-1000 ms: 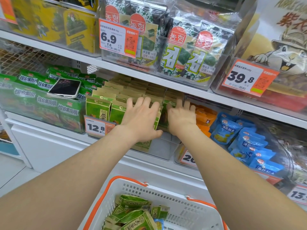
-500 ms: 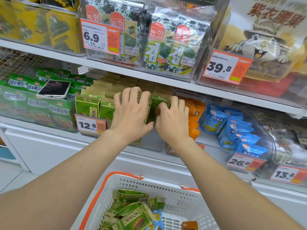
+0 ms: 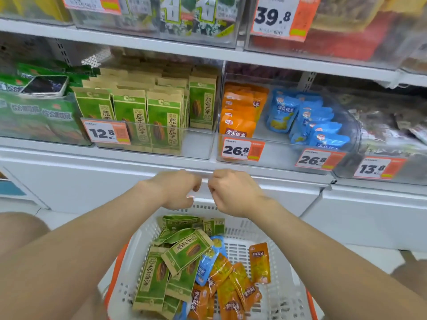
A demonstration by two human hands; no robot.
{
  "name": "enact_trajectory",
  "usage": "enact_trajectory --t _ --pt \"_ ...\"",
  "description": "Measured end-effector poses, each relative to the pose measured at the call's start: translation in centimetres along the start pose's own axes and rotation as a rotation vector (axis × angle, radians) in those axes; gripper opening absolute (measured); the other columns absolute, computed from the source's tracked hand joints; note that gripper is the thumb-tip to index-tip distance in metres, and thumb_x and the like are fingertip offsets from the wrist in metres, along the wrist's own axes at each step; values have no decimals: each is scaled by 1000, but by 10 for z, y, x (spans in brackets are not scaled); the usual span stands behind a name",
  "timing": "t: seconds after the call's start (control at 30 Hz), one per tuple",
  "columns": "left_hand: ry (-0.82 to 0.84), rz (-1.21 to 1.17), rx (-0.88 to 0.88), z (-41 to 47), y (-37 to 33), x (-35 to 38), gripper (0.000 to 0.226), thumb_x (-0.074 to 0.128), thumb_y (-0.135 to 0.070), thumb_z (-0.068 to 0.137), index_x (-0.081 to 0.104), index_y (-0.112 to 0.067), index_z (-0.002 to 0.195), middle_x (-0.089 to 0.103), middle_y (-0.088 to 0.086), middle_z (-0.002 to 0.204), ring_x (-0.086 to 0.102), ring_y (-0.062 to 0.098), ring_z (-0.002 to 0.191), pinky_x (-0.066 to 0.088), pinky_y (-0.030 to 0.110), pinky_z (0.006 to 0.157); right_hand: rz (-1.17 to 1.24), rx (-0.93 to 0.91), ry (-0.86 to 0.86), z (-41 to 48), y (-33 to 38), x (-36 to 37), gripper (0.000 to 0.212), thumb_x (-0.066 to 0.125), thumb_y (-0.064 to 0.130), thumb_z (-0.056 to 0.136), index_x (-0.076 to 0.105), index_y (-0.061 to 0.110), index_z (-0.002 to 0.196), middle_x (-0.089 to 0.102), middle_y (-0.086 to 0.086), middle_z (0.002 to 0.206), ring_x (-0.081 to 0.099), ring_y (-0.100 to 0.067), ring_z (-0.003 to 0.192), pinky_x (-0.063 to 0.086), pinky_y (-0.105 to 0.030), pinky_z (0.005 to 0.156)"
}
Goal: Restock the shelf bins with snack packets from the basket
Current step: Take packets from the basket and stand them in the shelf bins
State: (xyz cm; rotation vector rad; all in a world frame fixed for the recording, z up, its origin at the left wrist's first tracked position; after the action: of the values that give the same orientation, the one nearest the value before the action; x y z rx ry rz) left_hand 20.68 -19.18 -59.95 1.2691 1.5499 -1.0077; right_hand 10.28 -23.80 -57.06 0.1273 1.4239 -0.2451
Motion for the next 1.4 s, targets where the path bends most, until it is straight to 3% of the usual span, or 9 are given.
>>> enact_trajectory --t 0.1,0.3,0.37,0.43,0.53,0.67,0.8,1.2,1.4 --pt "229 94 -37 4 2 63 31 59 -30 96 62 -25 127 63 -1 120 65 26 106 55 39 87 16 84 252 -17 -5 37 20 50 18 93 68 15 98 64 -6 99 64 -33 87 52 -39 66" --pt "469 226 18 0 -21 150 14 53 -10 101 67 -15 103 66 0 98 66 23 90 59 39 85 97 181 426 -42 -4 80 15 52 17 91 66 18 95 65 -7 96 63 -32 84 58 -42 72" --pt "529 363 31 -1 -19 168 21 54 -7 101 69 -12 115 65 8 120 66 28 99 58 48 92 111 203 452 -47 -7 88 16 51 18 91 66 18 97 66 -6 96 64 -31 83 59 -44 74" --pt "583 545 47 -1 -13 186 41 56 -6 100 60 -11 140 33 21 164 57 42 130 49 60 103 122 215 469 -48 -11 92 19 51 17 91 67 18 101 67 -7 99 65 -31 86 59 -45 77" --pt "657 657 -18 0 5 199 56 53 -13 101 44 -10 155 19 21 170 38 49 146 41 62 114 140 229 482 -47 -17 96 20 50 16 91 66 19 103 66 -7 102 64 -31 89 58 -45 78" --pt "616 391 25 -3 -8 205 35 57 -11 102 59 -7 137 64 10 130 65 26 104 54 36 85 142 243 501 -45 -20 99 20 51 15 92 66 19 103 66 -7 101 64 -32 87 59 -45 77" --pt "449 234 5 11 -16 176 3 64 -11 99 64 -13 102 64 -2 92 63 17 81 54 29 71 180 267 493 -40 -22 100 23 51 15 92 67 22 106 67 -6 103 64 -31 89 58 -43 78" --pt "210 -442 -63 12 15 70 26 79 -19 92 54 -24 99 68 2 102 68 22 86 60 42 77 554 302 382 -28 -16 79 34 74 33 92 67 28 124 67 0 122 60 -18 118 50 -36 101" --pt "84 -1004 -73 -15 17 30 18 75 -10 96 62 -12 108 74 2 83 61 12 60 46 23 51 938 430 188 -29 -17 63 21 83 40 87 70 33 103 75 0 86 72 -17 81 60 -40 80"
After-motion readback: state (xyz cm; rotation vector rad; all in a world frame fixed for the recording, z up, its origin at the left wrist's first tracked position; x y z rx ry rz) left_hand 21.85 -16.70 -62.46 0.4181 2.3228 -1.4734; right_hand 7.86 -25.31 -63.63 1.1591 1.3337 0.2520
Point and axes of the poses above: each hand's wrist, its own z-axis towards the middle knuckle, its own x-axis out of the palm, y = z × x, the point moved 8 cm from there along z, towards the middle knuckle
